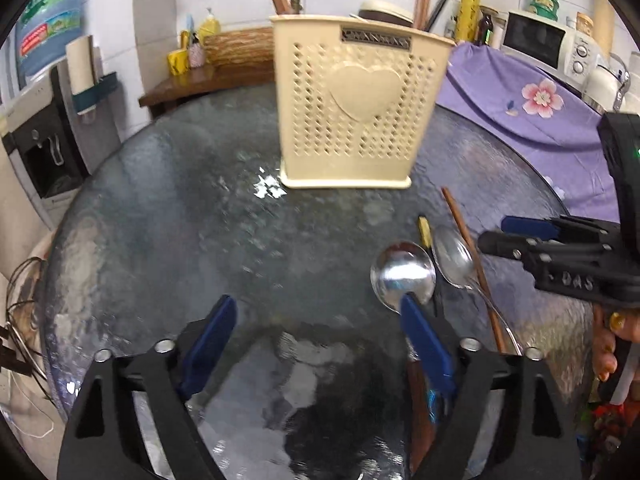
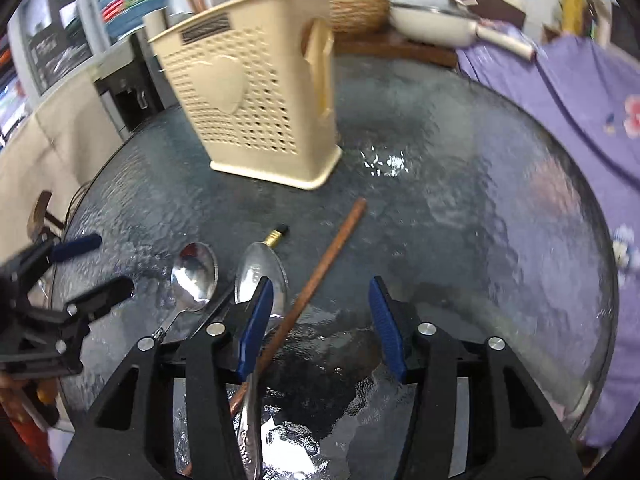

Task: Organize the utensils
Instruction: 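Grasp a brown chopstick with the right tool while the left tool grasps a metal spoon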

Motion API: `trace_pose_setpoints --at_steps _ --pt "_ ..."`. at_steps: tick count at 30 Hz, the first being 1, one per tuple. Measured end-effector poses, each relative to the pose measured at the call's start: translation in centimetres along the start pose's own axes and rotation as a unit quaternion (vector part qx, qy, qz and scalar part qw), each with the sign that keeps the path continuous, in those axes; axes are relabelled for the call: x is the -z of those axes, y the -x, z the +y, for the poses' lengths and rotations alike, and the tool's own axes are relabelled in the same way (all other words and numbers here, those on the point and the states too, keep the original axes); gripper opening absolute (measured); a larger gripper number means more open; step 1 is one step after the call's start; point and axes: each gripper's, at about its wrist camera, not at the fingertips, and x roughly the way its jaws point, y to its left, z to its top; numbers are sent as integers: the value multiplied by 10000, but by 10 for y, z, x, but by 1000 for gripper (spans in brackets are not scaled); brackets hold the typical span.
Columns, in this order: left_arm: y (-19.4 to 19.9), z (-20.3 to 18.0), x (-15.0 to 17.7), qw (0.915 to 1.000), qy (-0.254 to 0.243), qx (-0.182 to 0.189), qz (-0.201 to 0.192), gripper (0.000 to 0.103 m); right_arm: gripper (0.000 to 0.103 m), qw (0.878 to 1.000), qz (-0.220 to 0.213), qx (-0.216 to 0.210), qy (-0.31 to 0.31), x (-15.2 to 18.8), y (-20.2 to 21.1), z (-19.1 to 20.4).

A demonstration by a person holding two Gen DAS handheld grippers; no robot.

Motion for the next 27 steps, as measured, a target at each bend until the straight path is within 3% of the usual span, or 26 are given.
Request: trace_pose_setpoints --at_steps 12,16,21,27 --pt "-7 -29 1 9994 -286 170 106 73 28 9985 334 193 -387 -29 -29 -2" --pt "-11 -35 2 9990 -395 152 157 73 25 9980 371 484 -161 -34 -36 8" --pt "-14 -39 0 9986 -462 168 195 73 15 9972 441 598 121 -36 -37 15" --pt "-22 -48 -3 9978 -574 166 276 73 13 9971 502 561 131 -38 -37 10"
